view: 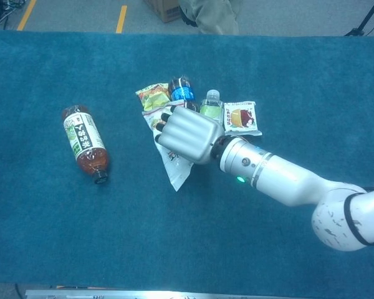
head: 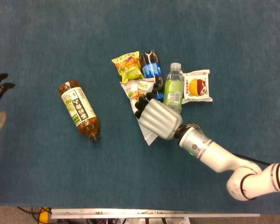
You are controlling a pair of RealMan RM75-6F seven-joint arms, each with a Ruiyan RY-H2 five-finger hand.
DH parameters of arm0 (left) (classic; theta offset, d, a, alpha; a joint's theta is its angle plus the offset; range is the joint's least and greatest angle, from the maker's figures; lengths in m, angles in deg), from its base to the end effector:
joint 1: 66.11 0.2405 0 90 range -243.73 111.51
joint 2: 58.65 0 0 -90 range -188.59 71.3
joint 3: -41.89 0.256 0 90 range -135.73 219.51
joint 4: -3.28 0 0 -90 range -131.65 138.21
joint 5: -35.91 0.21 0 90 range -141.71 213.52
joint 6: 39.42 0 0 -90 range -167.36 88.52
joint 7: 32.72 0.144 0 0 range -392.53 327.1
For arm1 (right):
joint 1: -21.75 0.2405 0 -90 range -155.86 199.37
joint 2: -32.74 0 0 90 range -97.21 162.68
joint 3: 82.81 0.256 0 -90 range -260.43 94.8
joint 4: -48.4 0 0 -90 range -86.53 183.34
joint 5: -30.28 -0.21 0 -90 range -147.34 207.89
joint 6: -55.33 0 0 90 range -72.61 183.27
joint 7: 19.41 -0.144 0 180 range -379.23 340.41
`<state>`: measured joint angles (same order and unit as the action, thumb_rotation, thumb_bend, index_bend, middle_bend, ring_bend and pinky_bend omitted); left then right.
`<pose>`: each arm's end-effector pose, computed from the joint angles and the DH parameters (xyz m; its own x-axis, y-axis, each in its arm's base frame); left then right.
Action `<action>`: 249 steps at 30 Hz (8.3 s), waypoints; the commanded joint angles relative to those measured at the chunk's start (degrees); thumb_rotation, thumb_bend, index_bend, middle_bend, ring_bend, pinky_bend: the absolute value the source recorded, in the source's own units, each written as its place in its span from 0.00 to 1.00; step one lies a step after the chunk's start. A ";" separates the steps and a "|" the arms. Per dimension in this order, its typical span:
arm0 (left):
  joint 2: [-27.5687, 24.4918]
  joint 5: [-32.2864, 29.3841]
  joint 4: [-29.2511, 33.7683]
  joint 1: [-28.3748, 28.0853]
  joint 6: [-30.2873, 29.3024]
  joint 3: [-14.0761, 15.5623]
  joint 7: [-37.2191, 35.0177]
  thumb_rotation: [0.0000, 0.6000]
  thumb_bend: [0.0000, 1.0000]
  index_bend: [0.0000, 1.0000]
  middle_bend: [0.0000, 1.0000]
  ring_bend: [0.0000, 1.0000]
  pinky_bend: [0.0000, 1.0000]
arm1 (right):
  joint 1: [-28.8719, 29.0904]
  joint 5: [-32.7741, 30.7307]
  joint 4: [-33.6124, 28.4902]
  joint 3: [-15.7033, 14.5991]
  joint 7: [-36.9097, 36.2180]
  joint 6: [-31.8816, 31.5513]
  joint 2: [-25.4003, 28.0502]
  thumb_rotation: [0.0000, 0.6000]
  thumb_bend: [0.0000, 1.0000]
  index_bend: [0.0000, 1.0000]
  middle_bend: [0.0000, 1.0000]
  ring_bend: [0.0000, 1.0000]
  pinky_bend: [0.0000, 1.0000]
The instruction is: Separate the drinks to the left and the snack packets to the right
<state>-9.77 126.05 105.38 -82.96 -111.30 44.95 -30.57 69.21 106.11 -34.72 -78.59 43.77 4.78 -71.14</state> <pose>-0.2712 0.2110 0.1807 0.5661 0.2050 0.7984 0.8187 -0.2529 -0.5156 -0.0676 -0.2649 -0.1150 0.8502 0.2216 0.4775 -0.1664 -0.7474 0.6432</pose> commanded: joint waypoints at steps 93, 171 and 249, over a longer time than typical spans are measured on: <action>2.51 -1.17 -1.70 -1.50 3.64 -1.41 -0.31 1.00 0.46 0.16 0.09 0.05 0.13 | -1.29 4.98 -4.41 -4.70 -2.02 -1.03 12.61 1.00 0.03 0.20 0.29 0.23 0.38; 1.03 -2.57 -0.51 -11.04 13.68 -6.77 2.03 1.00 0.46 0.16 0.09 0.05 0.13 | -7.13 6.59 -18.56 -2.39 -11.59 -11.24 26.46 1.00 0.05 0.19 0.29 0.22 0.35; 40.68 -36.16 -40.71 -44.28 43.63 -8.51 10.28 1.00 0.32 0.38 0.43 0.30 0.14 | -23.48 18.11 -12.90 -2.59 -37.18 -22.81 40.81 1.00 0.05 0.19 0.31 0.22 0.35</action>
<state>32.15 89.40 63.16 -127.73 -67.17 36.99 -19.36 45.73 124.22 -47.62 -81.18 6.60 -18.03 -30.32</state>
